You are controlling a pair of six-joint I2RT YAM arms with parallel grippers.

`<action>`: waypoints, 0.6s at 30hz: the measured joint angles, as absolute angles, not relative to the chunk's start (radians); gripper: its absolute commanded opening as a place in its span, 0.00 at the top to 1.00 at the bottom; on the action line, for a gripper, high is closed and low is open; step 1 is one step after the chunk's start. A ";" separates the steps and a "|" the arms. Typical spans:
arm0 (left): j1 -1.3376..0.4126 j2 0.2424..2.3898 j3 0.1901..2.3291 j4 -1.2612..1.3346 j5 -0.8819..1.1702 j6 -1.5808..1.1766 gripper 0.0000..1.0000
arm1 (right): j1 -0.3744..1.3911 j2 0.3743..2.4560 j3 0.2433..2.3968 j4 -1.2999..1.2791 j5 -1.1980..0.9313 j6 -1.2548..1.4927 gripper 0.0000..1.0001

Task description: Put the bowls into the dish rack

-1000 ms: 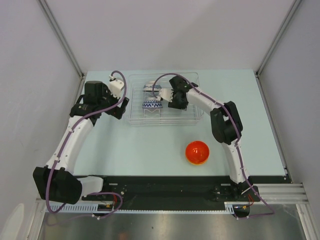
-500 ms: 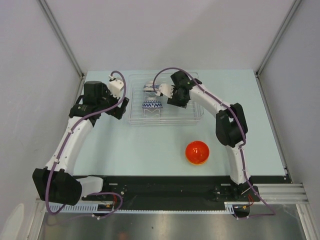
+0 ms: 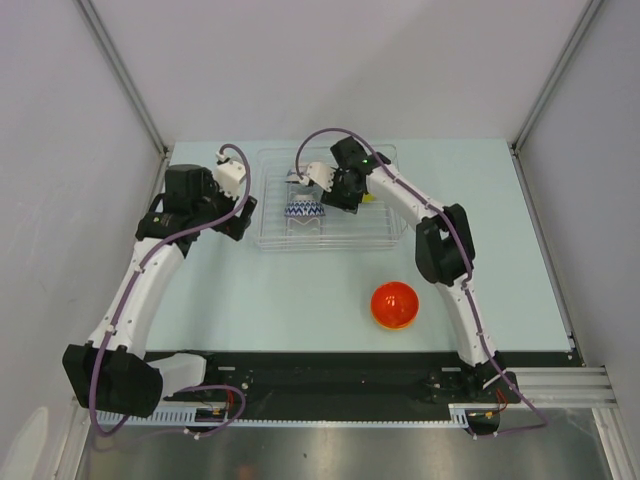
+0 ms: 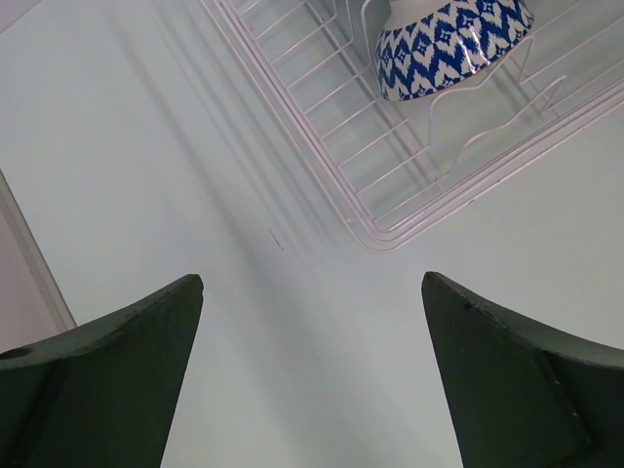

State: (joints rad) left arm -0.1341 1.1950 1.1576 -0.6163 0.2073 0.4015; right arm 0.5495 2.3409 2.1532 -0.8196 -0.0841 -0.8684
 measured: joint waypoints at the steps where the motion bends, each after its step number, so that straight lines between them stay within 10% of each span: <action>1: -0.134 1.195 1.158 -0.616 0.207 0.402 0.00 | 0.550 2.354 2.154 -0.819 -0.084 -0.864 0.43; 18: -0.134 1.195 1.148 -0.616 0.213 0.400 0.00 | 0.496 2.383 2.091 -0.698 0.060 -0.812 0.43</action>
State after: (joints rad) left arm -0.1341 1.1950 1.1477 -0.6159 0.2131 0.4004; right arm 0.4957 2.3829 2.0911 -0.6979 0.0605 -0.8116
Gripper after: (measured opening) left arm 0.996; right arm 0.574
